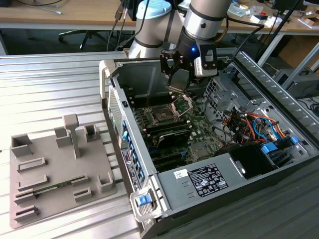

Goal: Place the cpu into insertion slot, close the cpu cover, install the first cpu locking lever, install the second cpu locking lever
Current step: 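Place the cpu into insertion slot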

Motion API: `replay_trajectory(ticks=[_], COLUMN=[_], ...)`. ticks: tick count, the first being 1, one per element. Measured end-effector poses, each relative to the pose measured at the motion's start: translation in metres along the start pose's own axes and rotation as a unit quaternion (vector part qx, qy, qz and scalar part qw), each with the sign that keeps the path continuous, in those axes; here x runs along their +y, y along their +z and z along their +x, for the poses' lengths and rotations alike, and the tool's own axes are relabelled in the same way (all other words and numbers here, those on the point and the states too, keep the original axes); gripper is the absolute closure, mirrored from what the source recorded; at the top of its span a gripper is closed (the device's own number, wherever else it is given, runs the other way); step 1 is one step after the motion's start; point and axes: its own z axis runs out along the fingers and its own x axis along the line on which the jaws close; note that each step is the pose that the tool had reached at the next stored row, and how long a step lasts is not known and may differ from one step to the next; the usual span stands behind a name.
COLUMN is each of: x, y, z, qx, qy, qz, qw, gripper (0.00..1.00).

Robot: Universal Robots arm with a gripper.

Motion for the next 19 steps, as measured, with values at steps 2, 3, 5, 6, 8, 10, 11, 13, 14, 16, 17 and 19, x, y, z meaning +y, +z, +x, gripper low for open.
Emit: replay_trajectory(ticks=[2,3,5,6,8,10,11,13,14,16,17,19], x=[0.0000,0.0000,0.0000,0.0000,0.0000,0.0000,0.0000,0.0000,0.0000,0.0000,0.0000,0.0000], y=[0.0000,0.0000,0.0000,0.0000,0.0000,0.0001,0.0001,0.0001,0.0001,0.0001,0.0001,0.0001], z=[0.0000,0.0000,0.0000,0.0000,0.0000,0.0000,0.0000,0.0000,0.0000,0.0000,0.0000,0.0000], qx=[-0.0003,-0.0004,-0.0007,-0.0009,-0.0013,-0.0015,-0.0017,-0.0020,-0.0022,-0.0025,-0.0028,-0.0030], qy=[0.003,0.005,0.008,0.010,0.014,0.017,0.019,0.023,0.024,0.028,0.031,0.033], qz=[-0.0001,-0.0001,-0.0002,-0.0002,-0.0003,-0.0003,-0.0004,-0.0005,-0.0005,-0.0006,-0.0006,-0.0007], qw=[0.99999,0.99999,0.99997,0.99995,0.99990,0.99986,0.99982,0.99974,0.99970,0.99961,0.99953,0.99944], gripper=[0.45,0.45,0.45,0.45,0.45,0.45,0.45,0.45,0.45,0.45,0.45,0.45])
